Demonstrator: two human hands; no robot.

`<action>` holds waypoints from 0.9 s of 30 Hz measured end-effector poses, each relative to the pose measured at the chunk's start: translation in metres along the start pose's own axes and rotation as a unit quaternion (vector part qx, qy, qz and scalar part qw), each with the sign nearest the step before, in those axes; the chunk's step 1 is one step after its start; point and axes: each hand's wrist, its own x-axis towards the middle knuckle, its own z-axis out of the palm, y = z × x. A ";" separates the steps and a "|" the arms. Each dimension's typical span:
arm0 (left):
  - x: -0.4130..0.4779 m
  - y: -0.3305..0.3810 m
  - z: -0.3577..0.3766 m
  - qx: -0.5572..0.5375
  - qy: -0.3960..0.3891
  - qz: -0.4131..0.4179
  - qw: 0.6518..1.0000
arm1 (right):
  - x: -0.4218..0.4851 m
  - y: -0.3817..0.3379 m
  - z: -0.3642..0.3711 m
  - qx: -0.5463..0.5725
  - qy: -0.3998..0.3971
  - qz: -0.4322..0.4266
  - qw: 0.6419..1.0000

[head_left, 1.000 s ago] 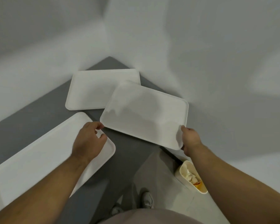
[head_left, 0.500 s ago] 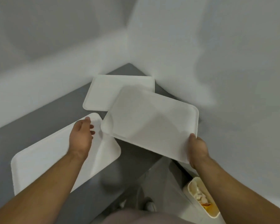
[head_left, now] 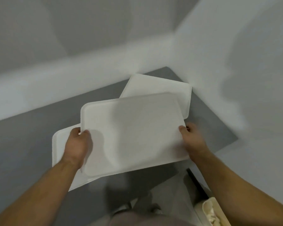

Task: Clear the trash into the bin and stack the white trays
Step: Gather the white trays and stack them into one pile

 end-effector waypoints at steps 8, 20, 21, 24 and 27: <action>0.013 -0.050 -0.073 0.057 0.110 -0.037 0.992 | -0.013 -0.041 0.086 -0.144 -0.088 -0.072 0.983; 0.051 -0.101 -0.131 0.224 0.070 0.002 0.972 | -0.033 -0.048 0.151 -0.294 -0.093 -0.097 0.946; 0.052 -0.103 -0.132 0.227 0.065 0.006 0.972 | -0.033 -0.045 0.153 -0.308 -0.085 -0.102 0.942; 0.054 -0.110 -0.135 0.226 0.035 0.019 0.973 | -0.033 -0.037 0.158 -0.333 -0.067 -0.102 0.935; 0.055 -0.113 -0.137 0.216 -0.002 0.026 0.976 | -0.032 -0.032 0.160 -0.332 -0.030 -0.095 0.938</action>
